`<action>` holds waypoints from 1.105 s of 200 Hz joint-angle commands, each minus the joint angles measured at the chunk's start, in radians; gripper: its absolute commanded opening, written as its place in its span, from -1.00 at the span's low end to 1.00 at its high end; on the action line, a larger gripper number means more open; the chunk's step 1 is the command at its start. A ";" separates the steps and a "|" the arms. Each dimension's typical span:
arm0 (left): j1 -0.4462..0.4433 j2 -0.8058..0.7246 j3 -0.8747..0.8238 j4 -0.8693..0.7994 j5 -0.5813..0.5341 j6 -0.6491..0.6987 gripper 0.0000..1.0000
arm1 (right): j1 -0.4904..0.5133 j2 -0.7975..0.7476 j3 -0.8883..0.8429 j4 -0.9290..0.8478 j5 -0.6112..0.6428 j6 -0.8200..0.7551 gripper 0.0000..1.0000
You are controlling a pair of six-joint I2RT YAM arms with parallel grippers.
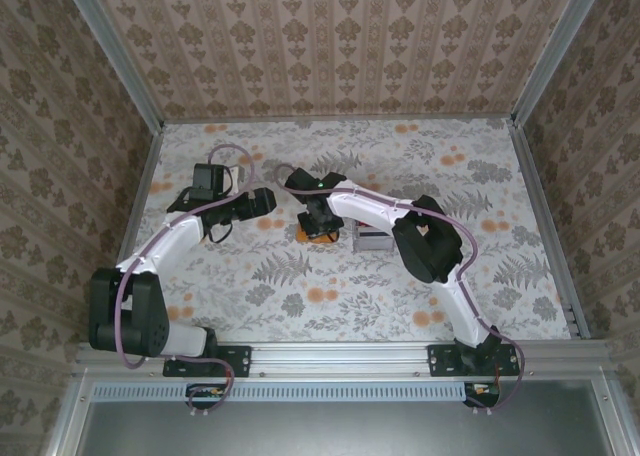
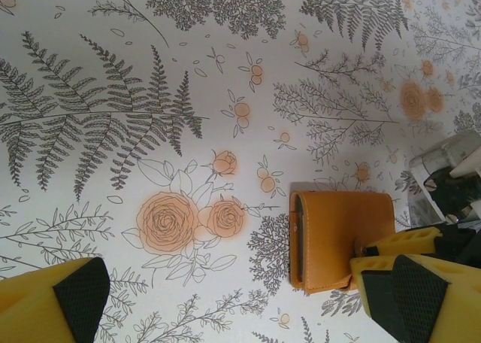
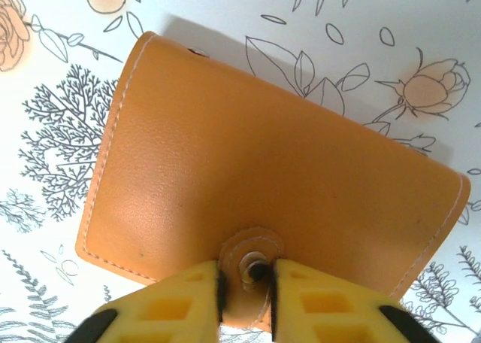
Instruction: Put the credit cards into the card holder
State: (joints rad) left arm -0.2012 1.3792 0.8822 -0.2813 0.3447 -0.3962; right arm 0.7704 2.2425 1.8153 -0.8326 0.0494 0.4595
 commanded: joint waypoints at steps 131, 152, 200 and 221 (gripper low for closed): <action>-0.054 0.005 -0.062 0.134 0.070 -0.126 0.93 | 0.000 -0.382 -0.386 0.455 -0.028 -0.233 -0.75; -0.038 0.022 -0.066 0.155 0.144 -0.141 0.92 | 0.000 -0.443 -0.490 0.578 -0.065 -0.240 -0.74; -0.018 0.024 -0.095 0.154 0.209 -0.135 0.83 | 0.024 -0.483 -0.638 0.651 -0.149 -0.242 -0.72; -0.022 0.020 -0.101 0.167 0.240 -0.122 0.75 | 0.024 -0.524 -0.734 0.675 -0.152 -0.212 -0.72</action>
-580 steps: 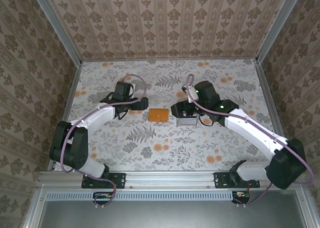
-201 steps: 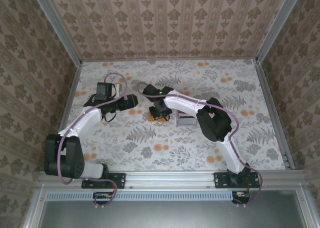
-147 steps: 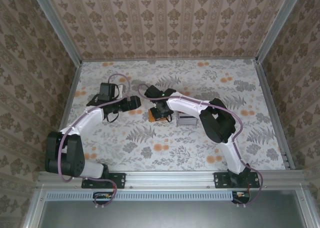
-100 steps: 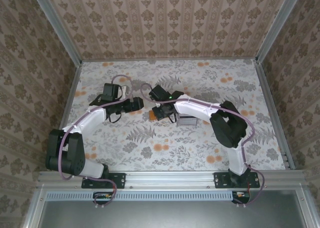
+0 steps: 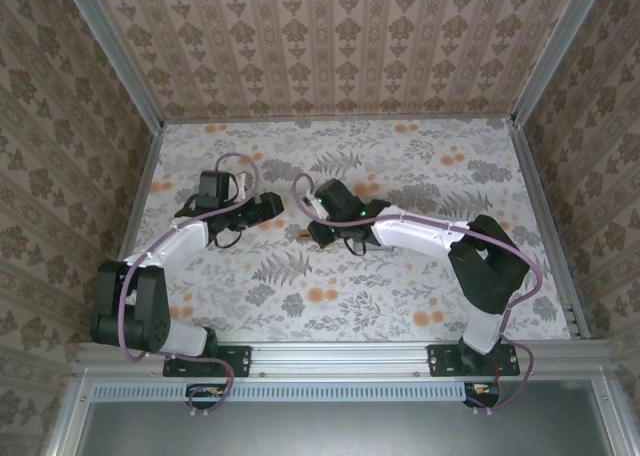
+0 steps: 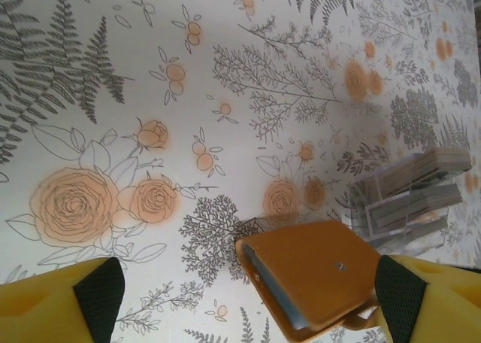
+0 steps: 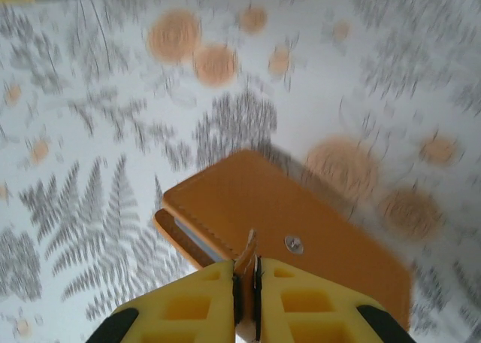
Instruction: Put the credit cards into the card holder
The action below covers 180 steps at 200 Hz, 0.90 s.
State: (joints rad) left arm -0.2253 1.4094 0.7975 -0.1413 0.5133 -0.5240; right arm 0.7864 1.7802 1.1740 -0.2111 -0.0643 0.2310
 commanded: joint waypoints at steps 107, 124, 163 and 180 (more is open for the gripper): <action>-0.284 -0.026 -0.020 0.031 0.032 0.263 0.58 | -0.021 -0.341 -0.302 0.160 0.038 -0.121 -0.73; -0.297 -0.001 -0.012 0.039 0.048 0.253 0.57 | -0.040 -0.343 -0.322 0.182 0.005 -0.122 -0.74; -0.316 0.065 -0.005 0.053 0.056 0.250 0.55 | -0.049 -0.372 -0.381 0.206 -0.020 -0.115 -0.74; -0.316 0.095 -0.003 0.051 0.045 0.241 0.54 | -0.049 -0.414 -0.419 0.209 -0.034 -0.104 -0.74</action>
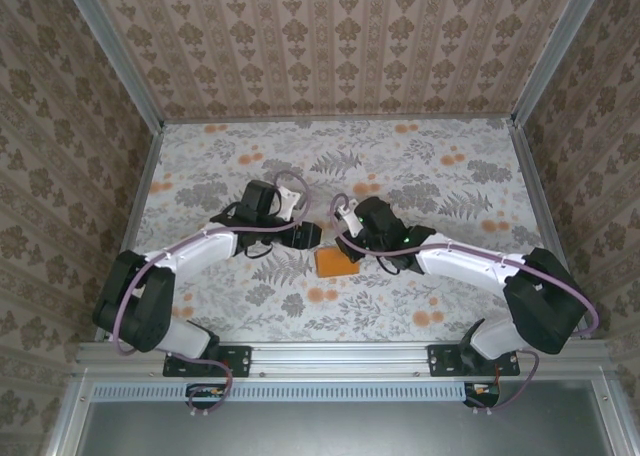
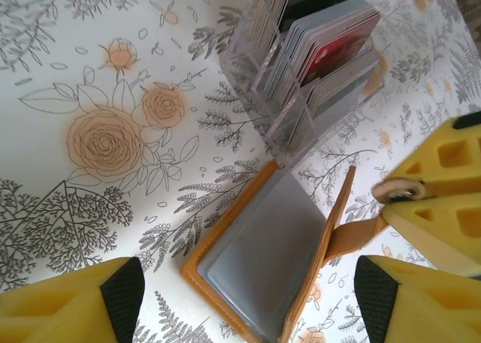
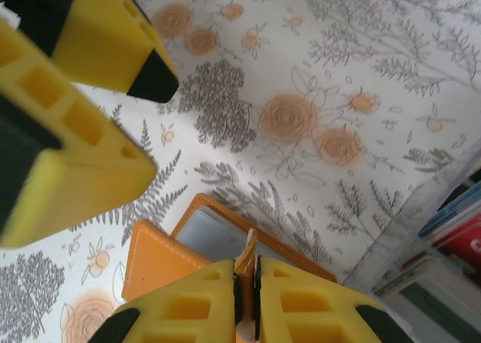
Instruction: Put the credit cards into the card holder
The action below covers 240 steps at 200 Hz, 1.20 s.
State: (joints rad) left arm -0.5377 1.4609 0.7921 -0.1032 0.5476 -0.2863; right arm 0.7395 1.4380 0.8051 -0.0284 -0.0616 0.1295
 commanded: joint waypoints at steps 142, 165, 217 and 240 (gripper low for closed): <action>-0.135 0.207 0.061 0.015 0.068 -0.093 0.39 | -0.014 -0.671 -0.503 0.001 0.209 0.336 -0.85; -0.133 0.231 0.063 0.081 0.083 -0.145 0.40 | -0.014 -0.666 -0.443 -0.038 0.171 0.289 -0.85; 0.031 0.170 -0.043 0.310 0.146 -0.375 0.42 | -0.009 -0.383 -0.210 0.093 -0.090 0.204 -0.84; 0.162 0.079 -0.120 0.338 0.172 -0.435 0.43 | 0.019 -0.202 -0.074 0.146 -0.181 0.167 -0.83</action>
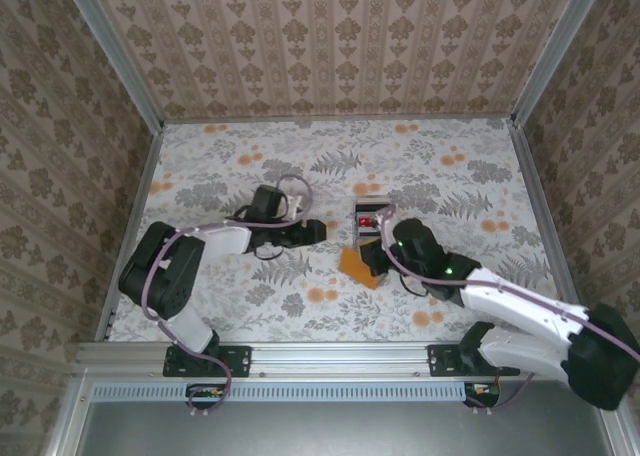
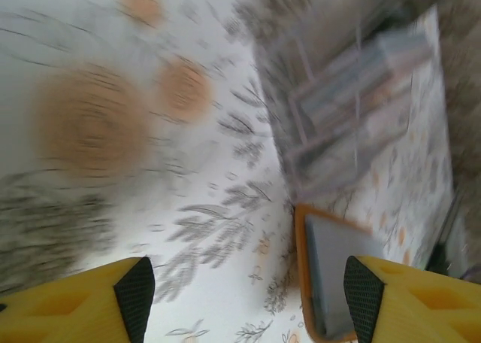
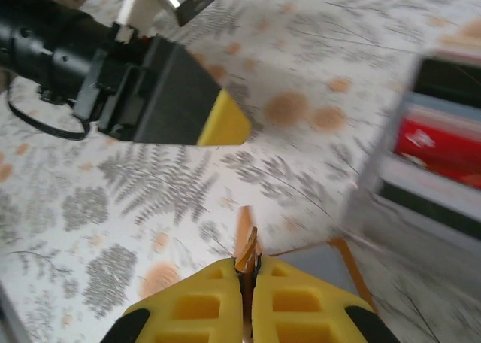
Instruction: Put the credit cards into the card holder
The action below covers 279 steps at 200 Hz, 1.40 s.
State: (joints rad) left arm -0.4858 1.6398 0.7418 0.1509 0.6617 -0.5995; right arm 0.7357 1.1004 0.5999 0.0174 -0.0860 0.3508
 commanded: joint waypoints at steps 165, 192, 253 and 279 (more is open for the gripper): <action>0.427 -0.414 -0.228 -0.255 0.048 -0.003 0.37 | 0.089 0.528 0.178 0.096 -0.102 -0.086 -0.77; 0.334 -0.414 -0.208 -0.350 -0.009 0.039 0.35 | 0.088 0.514 0.171 0.110 -0.084 -0.080 -0.78; 0.314 -0.429 -0.247 -0.437 -0.059 0.059 0.28 | 0.058 0.495 0.158 0.105 -0.017 -0.062 -0.78; 0.314 -0.405 -0.228 -0.499 -0.082 0.075 0.33 | 0.033 0.489 0.142 0.105 0.012 -0.024 -0.78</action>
State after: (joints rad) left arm -0.1696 1.2240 0.5045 -0.2684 0.6041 -0.5602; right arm 0.7933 1.6180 0.7662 0.1120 -0.1333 0.2775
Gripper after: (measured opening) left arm 0.659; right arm 0.114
